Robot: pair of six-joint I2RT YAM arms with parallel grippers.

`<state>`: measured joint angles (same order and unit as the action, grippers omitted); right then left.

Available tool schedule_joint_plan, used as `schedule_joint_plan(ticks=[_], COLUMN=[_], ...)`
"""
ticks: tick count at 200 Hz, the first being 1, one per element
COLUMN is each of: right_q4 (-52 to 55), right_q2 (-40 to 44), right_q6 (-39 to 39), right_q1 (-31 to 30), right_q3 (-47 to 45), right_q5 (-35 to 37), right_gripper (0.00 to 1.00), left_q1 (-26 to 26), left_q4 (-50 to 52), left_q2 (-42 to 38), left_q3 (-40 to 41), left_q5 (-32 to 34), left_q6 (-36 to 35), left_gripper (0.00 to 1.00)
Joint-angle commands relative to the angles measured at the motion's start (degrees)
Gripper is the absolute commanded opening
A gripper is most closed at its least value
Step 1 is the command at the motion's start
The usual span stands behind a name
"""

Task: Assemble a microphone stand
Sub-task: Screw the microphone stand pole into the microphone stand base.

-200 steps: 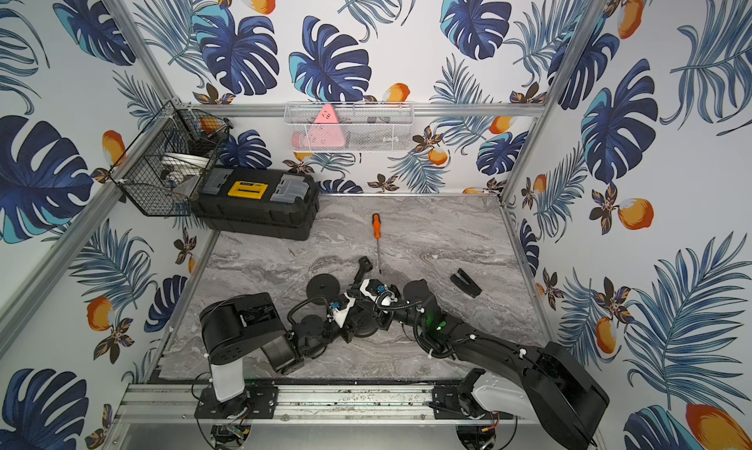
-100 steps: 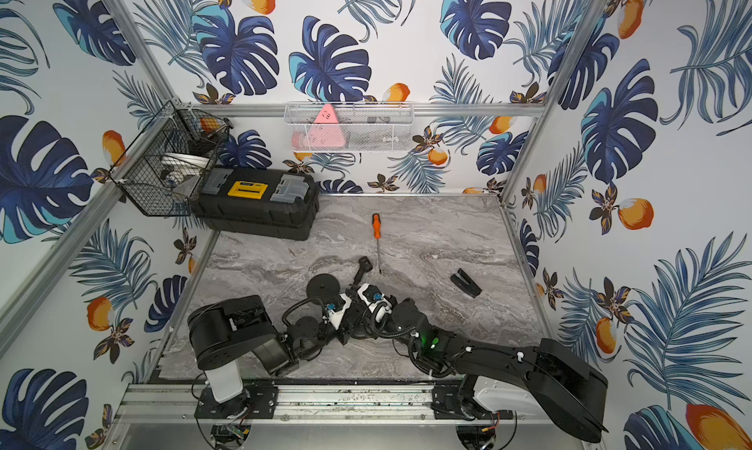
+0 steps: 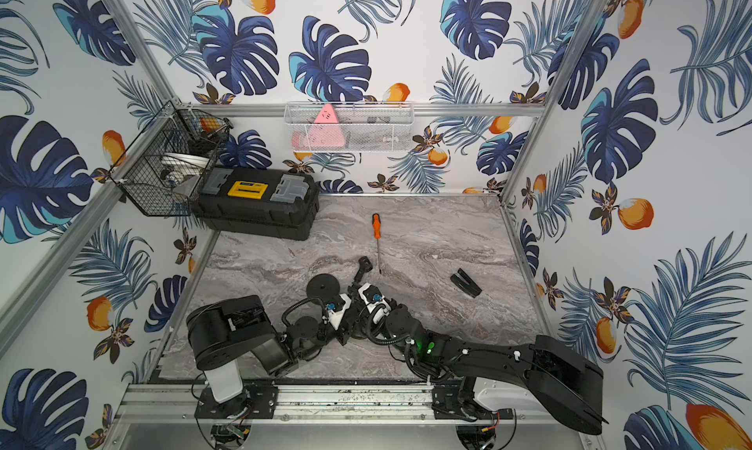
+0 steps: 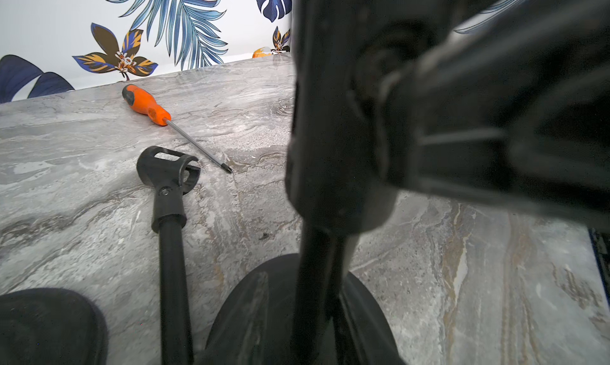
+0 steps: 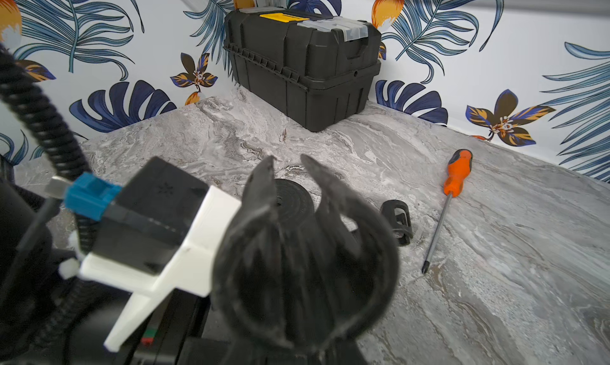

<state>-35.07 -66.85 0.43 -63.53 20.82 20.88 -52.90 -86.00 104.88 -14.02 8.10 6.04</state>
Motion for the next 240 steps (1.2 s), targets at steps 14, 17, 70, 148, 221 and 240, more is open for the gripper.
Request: schedule_joint_plan(ticks=[14, 17, 70, 148, 221, 240], right_q4=[8.73, 8.71, 8.24, 11.22, 17.93, 18.56], right_q2=[-0.21, -0.29, 0.38, 1.39, 15.90, 17.74], right_q6=[1.03, 1.06, 0.64, -1.15, -8.94, -10.81], right_q1=[-0.11, -0.11, -0.11, -0.03, 15.14, 23.75], right_q3=[-0.76, -0.78, -1.04, 0.26, -3.61, -3.17], right_q5=[-0.49, -0.49, -1.54, -2.76, -35.17, -47.53], right_gripper=[0.00, 0.00, 0.00, 0.66, 0.60, 0.60], left_q1=[0.35, 0.36, 0.41, 0.41, 0.41, 0.37], left_q4=[-2.53, -2.51, -2.53, -2.51, -2.57, -2.56], left_q2=[0.47, 0.54, 2.73, 4.07, 4.07, 4.20], left_q3=[-0.88, -0.99, -2.09, -2.61, -2.50, -2.41], left_q5=[0.98, 0.96, 1.07, 1.71, 1.15, 0.96], left_q6=[0.19, 0.00, -0.81, -1.24, -1.33, -1.21], left_gripper=[0.28, 0.28, 0.23, 0.23, 0.24, 0.24])
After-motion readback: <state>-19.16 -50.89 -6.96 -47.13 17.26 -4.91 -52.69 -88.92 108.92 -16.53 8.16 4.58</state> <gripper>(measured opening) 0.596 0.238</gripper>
